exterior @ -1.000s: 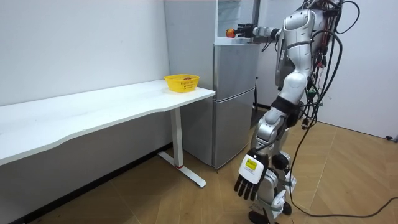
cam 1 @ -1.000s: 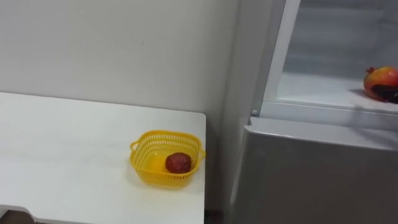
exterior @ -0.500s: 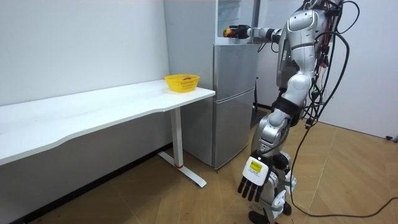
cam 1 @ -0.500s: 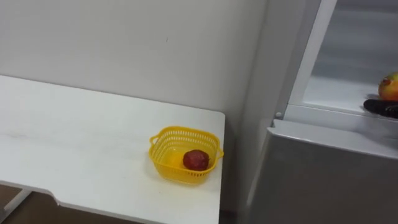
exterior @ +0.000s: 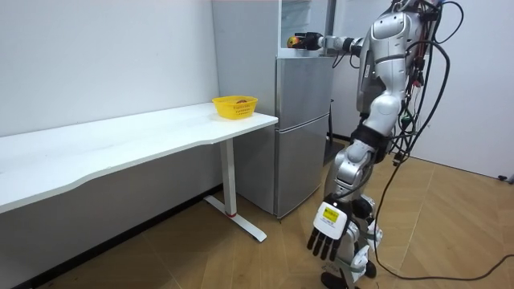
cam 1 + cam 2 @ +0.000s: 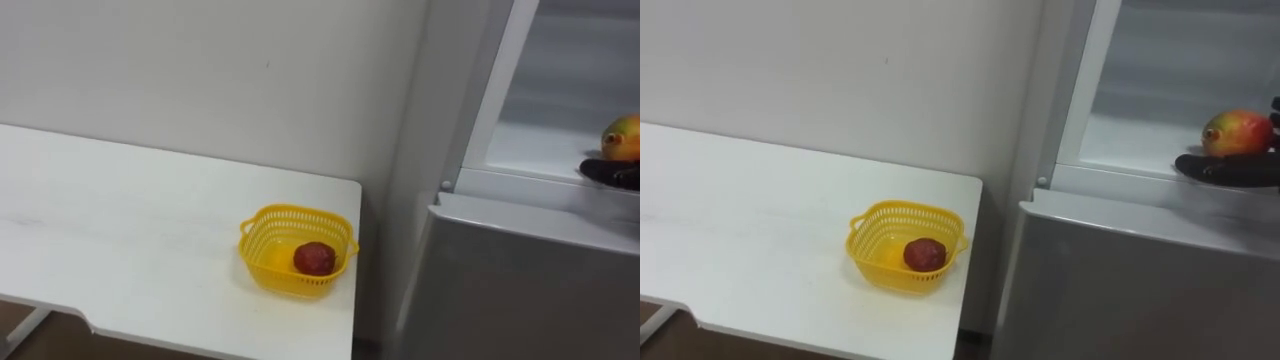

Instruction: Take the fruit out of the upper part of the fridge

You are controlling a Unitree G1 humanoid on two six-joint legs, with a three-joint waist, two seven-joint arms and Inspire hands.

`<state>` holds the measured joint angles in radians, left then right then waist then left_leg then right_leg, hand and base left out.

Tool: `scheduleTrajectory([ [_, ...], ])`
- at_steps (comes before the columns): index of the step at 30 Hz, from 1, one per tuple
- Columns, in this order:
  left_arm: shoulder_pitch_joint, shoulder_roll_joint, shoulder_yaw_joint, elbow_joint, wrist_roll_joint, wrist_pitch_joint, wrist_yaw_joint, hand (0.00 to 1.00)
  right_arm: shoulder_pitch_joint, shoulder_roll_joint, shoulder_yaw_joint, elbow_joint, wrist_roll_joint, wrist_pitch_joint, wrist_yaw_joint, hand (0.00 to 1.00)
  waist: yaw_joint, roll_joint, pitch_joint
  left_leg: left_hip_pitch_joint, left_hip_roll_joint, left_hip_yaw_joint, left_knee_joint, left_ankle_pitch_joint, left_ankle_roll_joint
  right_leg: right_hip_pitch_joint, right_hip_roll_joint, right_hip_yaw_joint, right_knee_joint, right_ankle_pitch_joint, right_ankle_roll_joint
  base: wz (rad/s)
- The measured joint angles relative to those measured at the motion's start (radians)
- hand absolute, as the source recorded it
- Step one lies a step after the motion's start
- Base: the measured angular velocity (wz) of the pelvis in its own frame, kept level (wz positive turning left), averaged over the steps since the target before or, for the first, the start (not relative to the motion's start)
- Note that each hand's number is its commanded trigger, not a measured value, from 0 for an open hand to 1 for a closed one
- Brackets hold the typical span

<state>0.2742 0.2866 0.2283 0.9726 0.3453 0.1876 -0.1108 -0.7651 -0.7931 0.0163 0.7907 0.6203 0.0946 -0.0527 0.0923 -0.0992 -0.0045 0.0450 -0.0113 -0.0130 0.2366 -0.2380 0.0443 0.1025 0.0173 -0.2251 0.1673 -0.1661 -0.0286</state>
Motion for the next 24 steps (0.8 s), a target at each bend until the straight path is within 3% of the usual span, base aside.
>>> scheduleTrajectory([
  [8,0.012,-0.001,0.004,0.000,0.000,0.000,0.020,0.00,0.000,0.000,0.000,-0.003,0.006,-0.004,-0.002,0.00,0.003,0.015,-0.0082,0.001,0.000,0.000,0.001,0.000,0.000,0.002,-0.001,-0.001,-0.001,0.000,0.000,0.00],
  [20,0.009,-0.001,0.004,-0.002,0.000,0.002,-0.003,0.00,0.000,0.000,0.000,0.007,0.006,-0.006,0.003,0.00,0.016,0.011,-0.0046,-0.004,-0.002,-0.003,0.001,0.001,-0.001,0.003,-0.012,-0.053,0.000,-0.001,0.000,0.00],
  [24,0.010,-0.001,0.004,-0.002,0.010,0.002,-0.019,0.00,0.000,0.000,0.000,0.011,0.006,-0.006,0.013,0.00,0.018,0.007,-0.0028,-0.004,-0.002,-0.003,0.001,0.001,-0.001,0.003,-0.013,-0.053,0.000,-0.001,0.000,0.00],
])
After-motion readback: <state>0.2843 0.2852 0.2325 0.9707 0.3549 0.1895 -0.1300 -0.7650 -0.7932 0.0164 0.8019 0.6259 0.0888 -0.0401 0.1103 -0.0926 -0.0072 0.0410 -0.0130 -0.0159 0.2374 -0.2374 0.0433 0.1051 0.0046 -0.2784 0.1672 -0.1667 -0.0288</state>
